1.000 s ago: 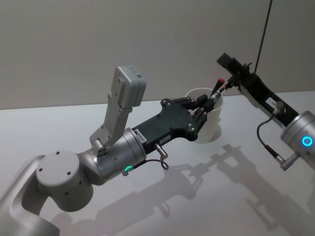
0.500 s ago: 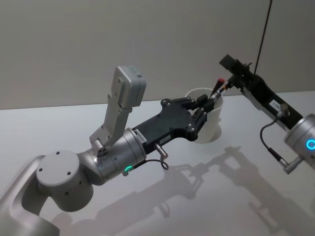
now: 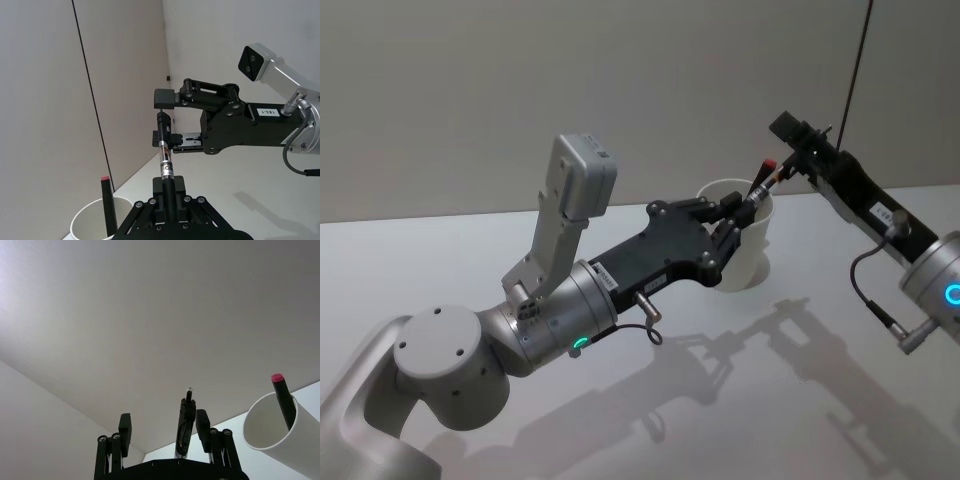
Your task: Place the pen into the pen holder.
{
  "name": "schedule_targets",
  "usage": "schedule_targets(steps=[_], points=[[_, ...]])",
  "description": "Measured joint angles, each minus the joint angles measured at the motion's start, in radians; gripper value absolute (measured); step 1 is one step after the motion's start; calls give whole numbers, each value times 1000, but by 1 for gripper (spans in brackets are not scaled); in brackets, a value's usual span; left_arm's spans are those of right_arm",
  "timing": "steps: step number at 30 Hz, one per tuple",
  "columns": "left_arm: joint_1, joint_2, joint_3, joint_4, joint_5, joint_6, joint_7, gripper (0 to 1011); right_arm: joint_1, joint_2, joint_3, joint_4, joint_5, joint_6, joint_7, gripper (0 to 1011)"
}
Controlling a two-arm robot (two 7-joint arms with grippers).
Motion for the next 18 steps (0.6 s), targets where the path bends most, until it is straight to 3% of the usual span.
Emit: schedule_targets(steps=[2,18], points=[[0,0,0,0,0,0,0,130,0,1,0,-1,0,-1,0,813],[0,0,0,0,0,0,0,130,-1,4,-1,-3,2,-4,-2,272]])
